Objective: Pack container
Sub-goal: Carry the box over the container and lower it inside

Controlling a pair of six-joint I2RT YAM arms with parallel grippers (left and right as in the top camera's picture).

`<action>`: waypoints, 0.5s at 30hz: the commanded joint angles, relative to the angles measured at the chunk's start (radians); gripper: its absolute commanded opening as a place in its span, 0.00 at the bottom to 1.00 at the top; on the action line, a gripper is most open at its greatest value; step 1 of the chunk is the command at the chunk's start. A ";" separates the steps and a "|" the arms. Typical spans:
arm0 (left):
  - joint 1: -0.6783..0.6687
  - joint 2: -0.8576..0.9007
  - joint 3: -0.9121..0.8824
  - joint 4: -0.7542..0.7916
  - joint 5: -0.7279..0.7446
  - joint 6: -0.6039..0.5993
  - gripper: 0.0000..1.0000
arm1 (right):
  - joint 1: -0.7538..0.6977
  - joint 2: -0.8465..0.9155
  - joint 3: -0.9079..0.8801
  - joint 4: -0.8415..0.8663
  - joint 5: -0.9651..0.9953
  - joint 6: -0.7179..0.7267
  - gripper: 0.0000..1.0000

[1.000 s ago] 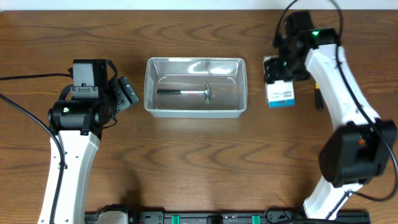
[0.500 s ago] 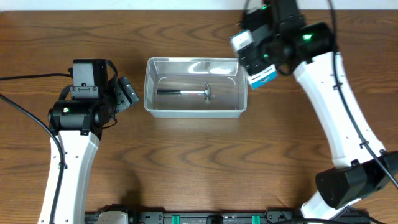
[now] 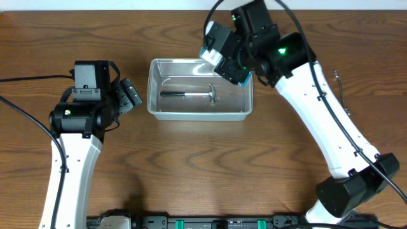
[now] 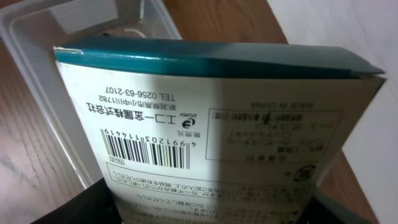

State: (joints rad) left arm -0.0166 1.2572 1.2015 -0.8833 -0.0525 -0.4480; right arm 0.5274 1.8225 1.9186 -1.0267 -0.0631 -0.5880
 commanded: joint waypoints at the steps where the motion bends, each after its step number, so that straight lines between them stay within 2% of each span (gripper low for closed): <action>1: 0.004 0.007 0.011 -0.002 -0.012 0.002 0.98 | 0.033 0.052 0.016 0.006 -0.005 -0.046 0.63; 15: 0.004 0.007 0.011 -0.002 -0.012 0.002 0.98 | 0.074 0.259 0.016 0.027 -0.005 -0.033 0.67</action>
State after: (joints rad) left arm -0.0166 1.2572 1.2015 -0.8833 -0.0528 -0.4477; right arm 0.5926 2.0632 1.9186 -1.0042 -0.0635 -0.6151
